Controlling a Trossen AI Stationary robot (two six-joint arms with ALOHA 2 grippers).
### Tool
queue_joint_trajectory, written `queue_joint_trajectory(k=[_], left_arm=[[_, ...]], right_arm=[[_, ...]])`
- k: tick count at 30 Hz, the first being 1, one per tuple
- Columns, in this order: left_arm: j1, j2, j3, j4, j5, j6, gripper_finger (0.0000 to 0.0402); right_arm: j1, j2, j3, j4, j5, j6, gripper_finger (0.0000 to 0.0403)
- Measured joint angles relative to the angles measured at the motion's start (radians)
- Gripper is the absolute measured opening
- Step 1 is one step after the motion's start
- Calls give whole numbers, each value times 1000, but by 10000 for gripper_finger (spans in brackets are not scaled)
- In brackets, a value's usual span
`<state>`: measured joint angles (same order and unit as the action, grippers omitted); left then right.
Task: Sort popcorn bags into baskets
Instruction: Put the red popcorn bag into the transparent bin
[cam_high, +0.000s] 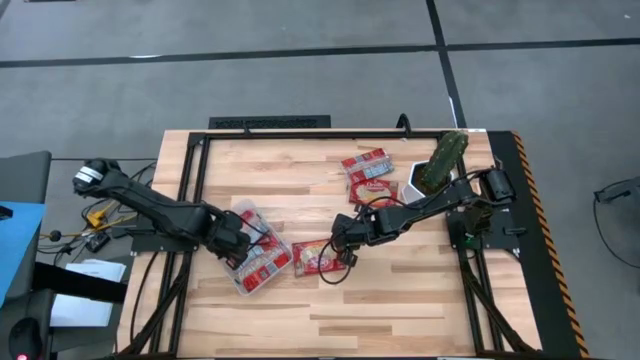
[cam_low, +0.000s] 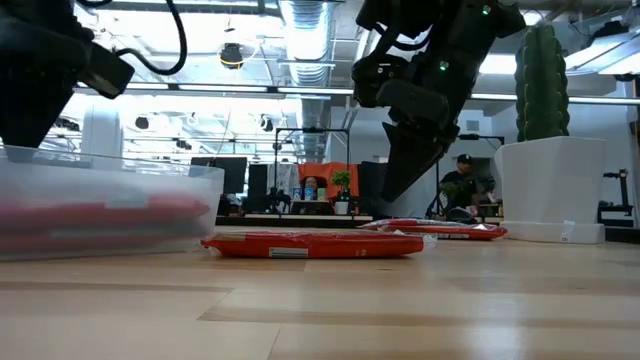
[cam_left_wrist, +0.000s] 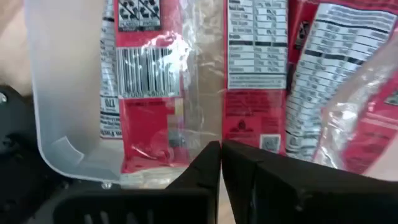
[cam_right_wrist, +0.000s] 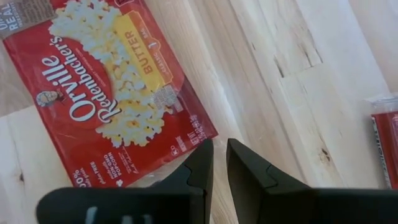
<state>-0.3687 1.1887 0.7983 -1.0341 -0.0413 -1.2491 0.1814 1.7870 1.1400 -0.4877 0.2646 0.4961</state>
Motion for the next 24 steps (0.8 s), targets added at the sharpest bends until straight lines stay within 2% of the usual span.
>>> queue_joint_trajectory(k=[3, 11, 18, 24], left_arm=[[-3, 4, -30, -2, -26, -17, 0], [0, 5, -135, -3, -18, -46, 0], [0, 4, -86, -3, -81, -55, 0], [1, 0, -8, -2, -63, -54, 24]], right_arm=[[0, 0, 0, -2, 0, 0, 72], [0, 0, 0, -8, 0, -7, 72], [0, 0, 0, 12, -1, -20, 72], [3, 0, 0, 77, -4, -36, 72]])
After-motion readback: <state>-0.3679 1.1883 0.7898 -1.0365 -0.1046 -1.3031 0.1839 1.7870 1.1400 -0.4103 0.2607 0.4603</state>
